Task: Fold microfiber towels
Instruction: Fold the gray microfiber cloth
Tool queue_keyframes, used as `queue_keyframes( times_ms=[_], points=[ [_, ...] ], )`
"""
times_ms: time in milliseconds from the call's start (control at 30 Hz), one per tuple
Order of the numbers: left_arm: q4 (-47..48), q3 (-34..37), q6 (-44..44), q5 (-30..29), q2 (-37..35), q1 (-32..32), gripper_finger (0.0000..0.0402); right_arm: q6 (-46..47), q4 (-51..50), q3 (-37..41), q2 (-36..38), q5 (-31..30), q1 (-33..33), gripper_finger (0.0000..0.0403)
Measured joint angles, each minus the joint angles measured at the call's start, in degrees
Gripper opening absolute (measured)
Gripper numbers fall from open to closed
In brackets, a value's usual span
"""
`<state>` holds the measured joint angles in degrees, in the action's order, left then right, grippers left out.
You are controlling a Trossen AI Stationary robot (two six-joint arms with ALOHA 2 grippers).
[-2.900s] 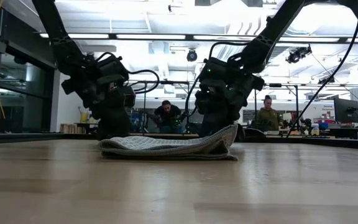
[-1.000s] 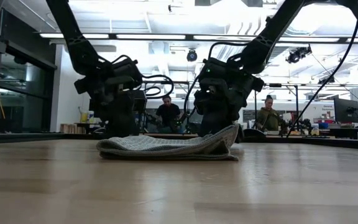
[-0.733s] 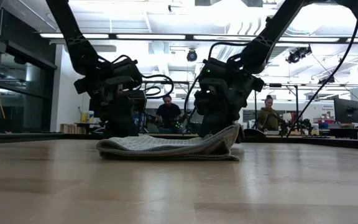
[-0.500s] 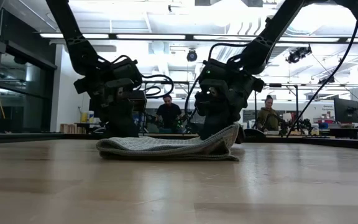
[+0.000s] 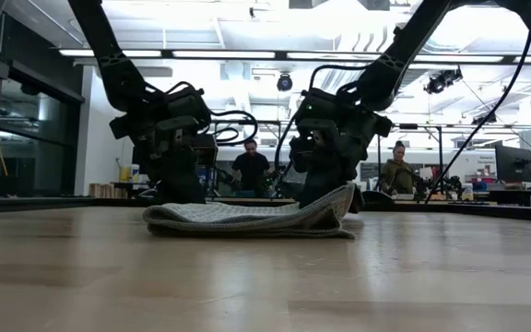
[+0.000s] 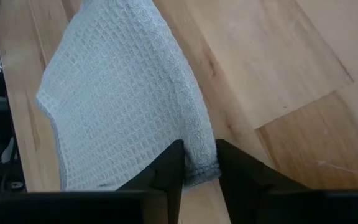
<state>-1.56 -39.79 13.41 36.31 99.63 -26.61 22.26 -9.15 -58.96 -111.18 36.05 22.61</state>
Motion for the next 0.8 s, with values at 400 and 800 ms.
queue_keyframes(
  times_ms=[400,800],
  points=[
    [-0.09,0.00,0.35,0.15,0.00,0.00,0.0082,-2.36,-1.05,0.00,0.00,0.14,0.00,0.0030],
    [-0.45,0.00,-1.99,-0.86,-0.04,0.02,0.0007,-4.02,-0.99,0.00,0.00,0.02,0.00,0.0020]
  ],
)
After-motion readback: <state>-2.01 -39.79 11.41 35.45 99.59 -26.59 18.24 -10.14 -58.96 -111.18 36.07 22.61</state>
